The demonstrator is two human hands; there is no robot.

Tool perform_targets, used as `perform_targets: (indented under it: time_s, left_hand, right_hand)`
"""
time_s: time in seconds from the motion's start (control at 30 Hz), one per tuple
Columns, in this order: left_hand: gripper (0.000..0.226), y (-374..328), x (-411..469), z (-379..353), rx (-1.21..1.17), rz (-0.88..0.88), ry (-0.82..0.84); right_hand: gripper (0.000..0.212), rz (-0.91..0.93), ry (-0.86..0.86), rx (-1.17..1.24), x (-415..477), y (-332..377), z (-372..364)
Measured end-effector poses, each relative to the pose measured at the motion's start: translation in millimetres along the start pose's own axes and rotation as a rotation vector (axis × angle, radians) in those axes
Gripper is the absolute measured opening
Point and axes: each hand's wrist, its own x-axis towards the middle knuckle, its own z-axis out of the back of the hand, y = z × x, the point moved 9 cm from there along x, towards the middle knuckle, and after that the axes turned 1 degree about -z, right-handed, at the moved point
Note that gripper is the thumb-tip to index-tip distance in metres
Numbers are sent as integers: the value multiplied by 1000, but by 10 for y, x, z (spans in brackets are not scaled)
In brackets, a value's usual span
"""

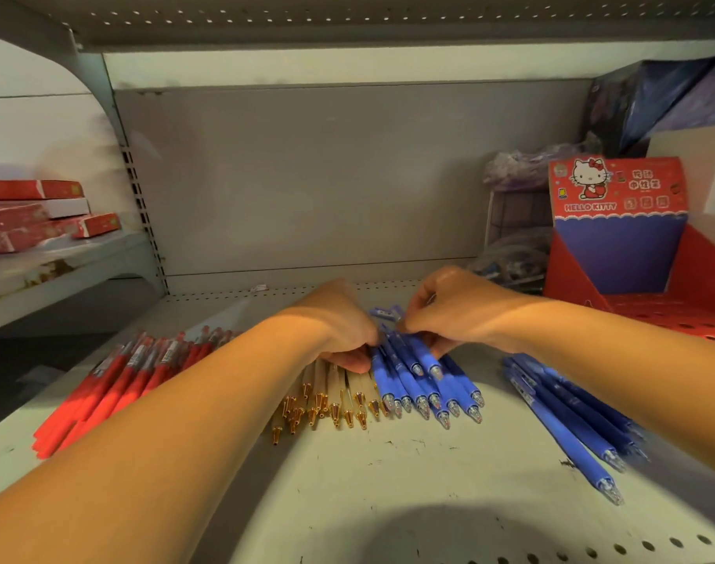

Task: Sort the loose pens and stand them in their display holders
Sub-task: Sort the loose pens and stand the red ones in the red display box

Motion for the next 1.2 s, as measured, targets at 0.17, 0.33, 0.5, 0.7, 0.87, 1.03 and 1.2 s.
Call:
perform_targets:
  time_s: [0.17, 0.33, 0.5, 0.7, 0.87, 1.03, 1.2]
  left_hand:
    - [19, -65, 22, 47, 56, -31, -96]
    - [26, -198, 24, -75, 353, -192, -86]
    - [40, -257, 69, -246, 511, -302, -58]
    - [35, -182, 66, -406, 630, -323, 89]
    - [38, -175, 50, -361, 598, -313, 82]
    - [36, -219, 26, -358, 566, -332, 79]
    - [39, -215, 8, -369, 521, -344, 100]
  right_hand:
    - [18, 4, 44, -3, 171, -52, 41]
    - [15, 50, -53, -411, 478, -130, 330]
    - [21, 66, -20, -546, 729, -175, 180]
    - [27, 41, 22, -645, 825, -205, 76]
    - [14, -95, -34, -593, 866, -344, 443]
    - [26, -161, -48, -706, 805, -509, 533]
    - [47, -204, 1, -709, 790, -599, 438]
